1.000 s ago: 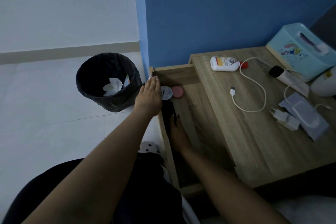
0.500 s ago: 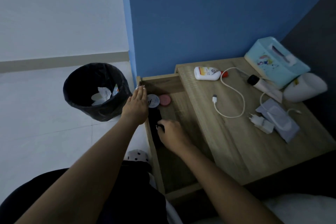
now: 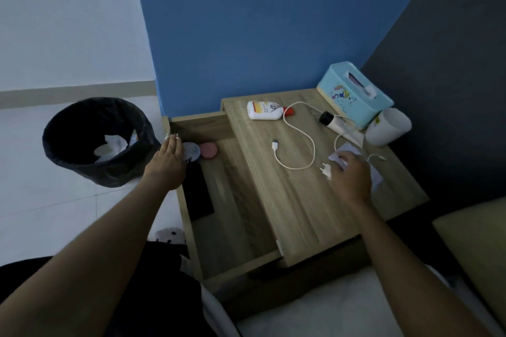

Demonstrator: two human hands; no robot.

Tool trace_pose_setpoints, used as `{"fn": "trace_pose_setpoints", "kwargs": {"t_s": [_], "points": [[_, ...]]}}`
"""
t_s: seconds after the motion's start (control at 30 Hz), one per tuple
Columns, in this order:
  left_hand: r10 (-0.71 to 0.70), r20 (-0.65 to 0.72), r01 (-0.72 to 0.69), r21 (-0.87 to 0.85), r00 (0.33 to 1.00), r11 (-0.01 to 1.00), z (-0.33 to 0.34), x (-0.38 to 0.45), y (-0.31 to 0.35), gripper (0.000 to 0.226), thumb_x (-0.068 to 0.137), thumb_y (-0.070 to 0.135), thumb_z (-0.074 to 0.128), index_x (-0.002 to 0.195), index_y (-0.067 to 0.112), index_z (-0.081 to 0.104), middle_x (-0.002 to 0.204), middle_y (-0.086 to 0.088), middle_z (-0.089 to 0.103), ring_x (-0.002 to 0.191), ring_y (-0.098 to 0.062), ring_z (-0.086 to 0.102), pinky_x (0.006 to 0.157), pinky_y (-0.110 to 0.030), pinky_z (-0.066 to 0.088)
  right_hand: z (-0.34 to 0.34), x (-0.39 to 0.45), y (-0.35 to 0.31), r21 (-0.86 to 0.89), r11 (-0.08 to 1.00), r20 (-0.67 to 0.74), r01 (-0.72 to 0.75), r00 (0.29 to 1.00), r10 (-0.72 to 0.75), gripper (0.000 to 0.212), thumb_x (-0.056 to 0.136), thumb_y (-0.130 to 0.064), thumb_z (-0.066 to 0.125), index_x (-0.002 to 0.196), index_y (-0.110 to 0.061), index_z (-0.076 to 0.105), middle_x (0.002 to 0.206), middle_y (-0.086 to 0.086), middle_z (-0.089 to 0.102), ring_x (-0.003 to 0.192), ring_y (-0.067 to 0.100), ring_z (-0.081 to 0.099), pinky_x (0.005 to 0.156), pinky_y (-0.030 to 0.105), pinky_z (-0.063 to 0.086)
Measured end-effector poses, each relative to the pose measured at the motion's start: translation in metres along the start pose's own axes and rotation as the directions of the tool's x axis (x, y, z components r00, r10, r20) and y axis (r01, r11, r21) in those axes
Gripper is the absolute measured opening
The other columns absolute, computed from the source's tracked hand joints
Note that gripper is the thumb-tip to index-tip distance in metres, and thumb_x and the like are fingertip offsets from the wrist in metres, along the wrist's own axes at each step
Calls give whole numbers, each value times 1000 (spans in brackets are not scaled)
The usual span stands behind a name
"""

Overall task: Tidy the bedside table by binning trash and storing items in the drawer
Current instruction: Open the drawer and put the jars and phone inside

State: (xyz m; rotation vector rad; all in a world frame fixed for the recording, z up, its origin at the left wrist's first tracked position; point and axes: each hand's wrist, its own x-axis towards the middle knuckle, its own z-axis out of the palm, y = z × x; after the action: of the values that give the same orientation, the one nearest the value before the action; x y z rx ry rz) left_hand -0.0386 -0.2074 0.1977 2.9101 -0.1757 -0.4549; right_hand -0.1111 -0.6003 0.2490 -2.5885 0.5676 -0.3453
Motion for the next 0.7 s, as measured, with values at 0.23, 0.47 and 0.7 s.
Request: {"fn": "trace_pose_setpoints", "kwargs": {"t_s": [0.23,0.47,0.7], "points": [[-22,63,24,-35,998,999,-6,5,6,70,100,29,36,151,-1,-3,160,-19,-7,149,-31,-9,122,-44,8,-13,-3,34,-10,984,99,-180,979,180,55,74,-8,62,128,-9,52,131,20,47,118,35,49,99,44,46],[-8,75,10,-19,997,1000,-6,6,0,69,101,28,35,150,-2,-3,160,-19,-6,149,-31,-7,122,-44,9,-23,6,53,19,971,277,-240,934,225,78,72,-30,71,140,-26,34,143,5,42,128,28,44,104,48,40],[4,83,-3,-13,997,1000,-5,5,-1,72,100,30,36,150,-1,-5,160,-18,-8,149,-31,-10,122,-46,10,-39,8,57,-105,973,262,-205,938,226,86,68,-45,76,142,-24,36,138,9,50,121,30,51,99,46,44]]}}
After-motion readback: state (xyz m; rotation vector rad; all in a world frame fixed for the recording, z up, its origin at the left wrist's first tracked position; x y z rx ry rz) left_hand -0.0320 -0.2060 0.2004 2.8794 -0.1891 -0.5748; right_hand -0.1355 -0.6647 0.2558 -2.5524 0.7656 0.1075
